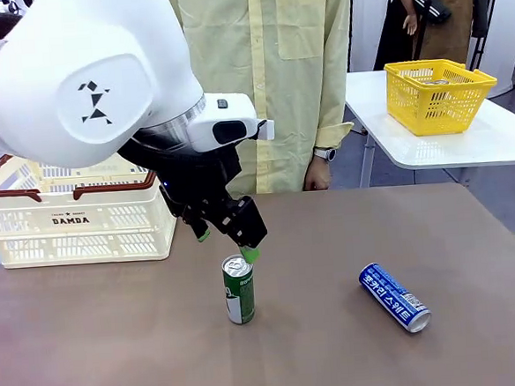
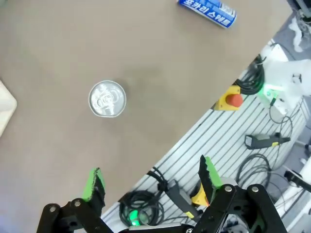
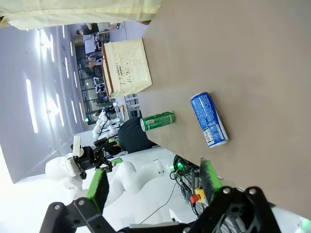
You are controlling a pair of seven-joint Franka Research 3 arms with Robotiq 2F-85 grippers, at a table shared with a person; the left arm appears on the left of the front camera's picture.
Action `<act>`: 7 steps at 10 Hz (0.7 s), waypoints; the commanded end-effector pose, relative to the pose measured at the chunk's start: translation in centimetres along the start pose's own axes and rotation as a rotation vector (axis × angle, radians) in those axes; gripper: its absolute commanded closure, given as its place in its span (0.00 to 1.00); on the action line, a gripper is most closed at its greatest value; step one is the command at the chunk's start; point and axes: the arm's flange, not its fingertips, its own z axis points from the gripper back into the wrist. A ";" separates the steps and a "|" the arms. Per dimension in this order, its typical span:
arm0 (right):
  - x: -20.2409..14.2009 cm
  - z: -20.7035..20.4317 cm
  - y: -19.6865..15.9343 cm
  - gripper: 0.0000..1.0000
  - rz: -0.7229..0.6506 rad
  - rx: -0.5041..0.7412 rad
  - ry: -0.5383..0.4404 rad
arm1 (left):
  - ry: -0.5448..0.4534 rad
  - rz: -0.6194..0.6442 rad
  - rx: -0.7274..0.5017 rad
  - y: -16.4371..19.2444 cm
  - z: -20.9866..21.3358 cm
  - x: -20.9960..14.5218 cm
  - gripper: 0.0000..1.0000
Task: Place the drinks into the Shopping basket.
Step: Pick up one drink and place it into the Shopping basket.
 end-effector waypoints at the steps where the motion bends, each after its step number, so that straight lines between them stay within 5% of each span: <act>1: 0.0 0.3 0.1 0.00 0.003 0.010 0.001 | -0.013 -0.003 -0.048 0.4 0.7 -0.1 0.00; 5: 0.0 0.3 0.1 0.00 0.003 0.010 0.001 | 0.010 0.023 -0.002 -0.5 -0.8 1.1 0.00; 7: 0.0 0.3 0.1 0.00 0.003 0.010 0.001 | 0.072 0.163 0.049 -0.4 -3.4 2.7 0.00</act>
